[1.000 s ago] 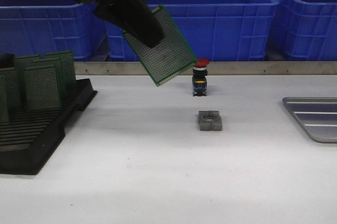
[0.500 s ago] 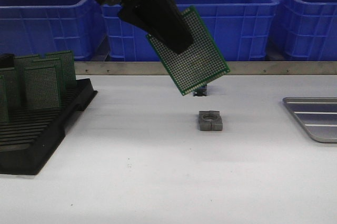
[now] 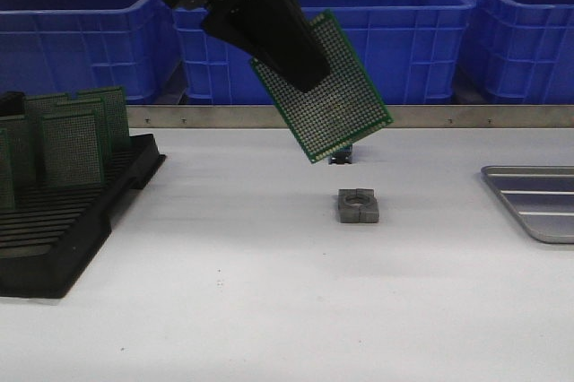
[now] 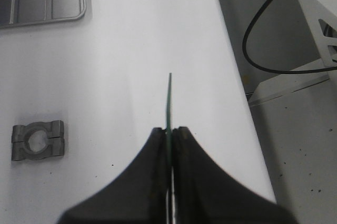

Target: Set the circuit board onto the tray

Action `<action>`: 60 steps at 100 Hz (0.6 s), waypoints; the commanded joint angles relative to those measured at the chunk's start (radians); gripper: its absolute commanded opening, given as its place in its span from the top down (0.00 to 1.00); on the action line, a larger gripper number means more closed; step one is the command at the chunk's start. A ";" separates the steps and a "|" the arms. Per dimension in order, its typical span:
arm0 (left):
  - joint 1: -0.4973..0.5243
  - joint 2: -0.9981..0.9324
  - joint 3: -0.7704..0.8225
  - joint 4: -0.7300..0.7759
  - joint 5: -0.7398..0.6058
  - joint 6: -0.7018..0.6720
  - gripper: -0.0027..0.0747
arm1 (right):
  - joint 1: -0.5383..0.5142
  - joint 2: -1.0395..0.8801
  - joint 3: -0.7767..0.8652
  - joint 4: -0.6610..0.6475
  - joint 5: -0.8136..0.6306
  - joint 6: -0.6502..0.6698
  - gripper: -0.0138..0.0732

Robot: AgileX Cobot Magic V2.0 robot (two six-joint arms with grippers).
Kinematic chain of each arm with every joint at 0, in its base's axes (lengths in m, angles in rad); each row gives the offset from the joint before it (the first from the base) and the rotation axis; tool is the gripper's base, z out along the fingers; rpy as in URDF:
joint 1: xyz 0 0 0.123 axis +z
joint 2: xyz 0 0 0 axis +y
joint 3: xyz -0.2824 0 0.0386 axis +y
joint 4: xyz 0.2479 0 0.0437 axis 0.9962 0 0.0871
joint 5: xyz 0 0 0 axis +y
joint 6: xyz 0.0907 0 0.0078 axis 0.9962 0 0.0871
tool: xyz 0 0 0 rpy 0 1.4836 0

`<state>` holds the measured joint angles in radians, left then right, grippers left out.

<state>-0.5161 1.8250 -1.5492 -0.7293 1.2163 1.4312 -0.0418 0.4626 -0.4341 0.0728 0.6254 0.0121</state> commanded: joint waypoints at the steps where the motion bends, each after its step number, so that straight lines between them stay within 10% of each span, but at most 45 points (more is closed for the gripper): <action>1: -0.008 -0.052 -0.031 -0.063 0.063 -0.009 0.99 | 0.002 0.103 -0.066 0.097 -0.035 -0.020 0.91; 16: -0.008 -0.052 -0.031 -0.063 0.063 -0.009 0.99 | 0.002 0.252 -0.117 0.390 -0.030 -0.271 0.76; 38: -0.008 -0.052 -0.031 -0.063 0.063 -0.009 0.99 | 0.002 0.415 -0.156 0.942 0.013 -0.923 0.24; 60: -0.008 -0.052 -0.031 -0.063 0.063 -0.009 0.99 | 0.064 0.557 -0.163 1.234 0.122 -1.567 0.22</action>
<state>-0.5161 1.8250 -1.5492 -0.7293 1.2163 1.4312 -0.0137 0.9790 -0.5648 1.1552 0.7079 -1.2838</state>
